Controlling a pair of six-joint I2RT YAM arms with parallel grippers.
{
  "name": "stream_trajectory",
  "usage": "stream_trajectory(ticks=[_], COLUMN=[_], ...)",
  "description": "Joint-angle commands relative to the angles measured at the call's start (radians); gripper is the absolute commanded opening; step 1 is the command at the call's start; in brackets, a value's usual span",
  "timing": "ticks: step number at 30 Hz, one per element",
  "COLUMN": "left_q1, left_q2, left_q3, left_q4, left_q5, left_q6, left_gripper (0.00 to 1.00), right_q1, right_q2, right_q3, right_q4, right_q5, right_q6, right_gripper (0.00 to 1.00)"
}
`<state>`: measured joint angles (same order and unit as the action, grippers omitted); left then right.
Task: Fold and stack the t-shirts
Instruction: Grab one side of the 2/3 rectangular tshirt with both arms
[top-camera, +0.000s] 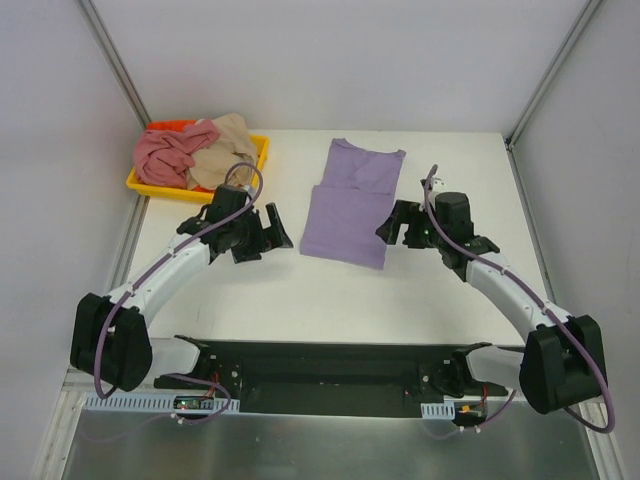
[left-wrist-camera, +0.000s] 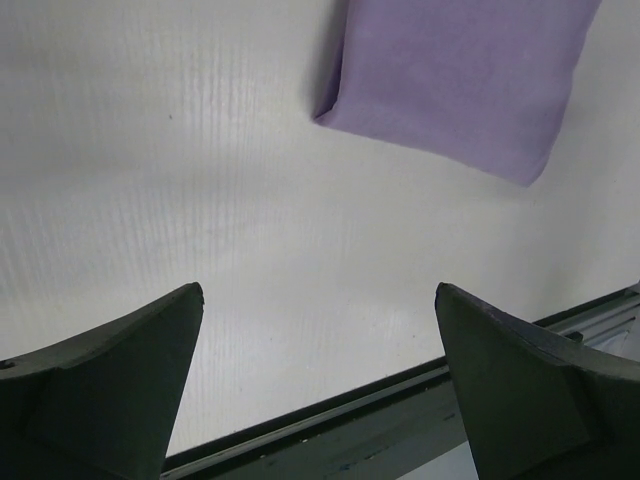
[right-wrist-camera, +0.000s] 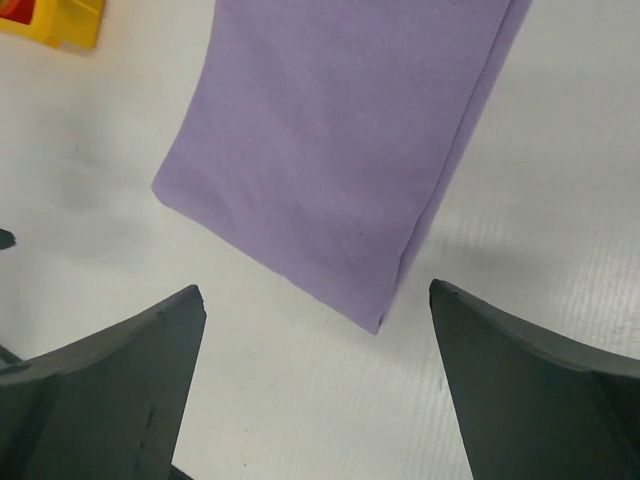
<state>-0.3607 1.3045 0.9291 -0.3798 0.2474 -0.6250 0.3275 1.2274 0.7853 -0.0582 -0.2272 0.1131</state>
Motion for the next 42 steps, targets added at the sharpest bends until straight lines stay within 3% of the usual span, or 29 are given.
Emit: stream_trajectory(ticks=[1, 7, 15, 27, 36, 39, 41, 42], left_q1=[-0.007, -0.007, -0.007, -0.007, -0.007, -0.009, -0.009, -0.012], left_q2=[-0.066, -0.028, 0.171, 0.426, 0.524, 0.570, 0.591, 0.598], left_q3=[-0.082, -0.101, -0.035, 0.048, 0.123, 0.166, 0.186, 0.188], left_q4=[0.039, 0.107, 0.179, 0.199, 0.222, 0.225, 0.225, 0.225], left_q5=[-0.031, 0.010, 0.058, 0.105, 0.130, 0.144, 0.156, 0.161], left_q6=[-0.056, -0.062, -0.079, -0.093, -0.102, -0.105, -0.108, -0.104], left_gripper=[0.99, 0.99, 0.99, 0.68, 0.65, 0.52, 0.38, 0.27], right_q1=[-0.019, -0.019, -0.022, -0.021, -0.022, -0.018, -0.009, 0.010], right_q2=[-0.058, -0.106, -0.115, -0.054, 0.032, 0.058, 0.073, 0.076], right_q3=[-0.070, -0.155, -0.179, -0.173, -0.166, -0.162, -0.152, -0.144], right_q4=[0.141, 0.184, 0.182, 0.169, 0.169, 0.161, 0.135, 0.115], right_q5=[-0.132, -0.133, -0.129, -0.141, -0.152, -0.141, -0.139, -0.130], right_q6=[0.100, 0.115, 0.088, 0.043, 0.016, -0.013, -0.061, -0.097], right_gripper=[0.96, 0.96, 0.96, 0.96, 0.96, 0.96, 0.97, 0.98])
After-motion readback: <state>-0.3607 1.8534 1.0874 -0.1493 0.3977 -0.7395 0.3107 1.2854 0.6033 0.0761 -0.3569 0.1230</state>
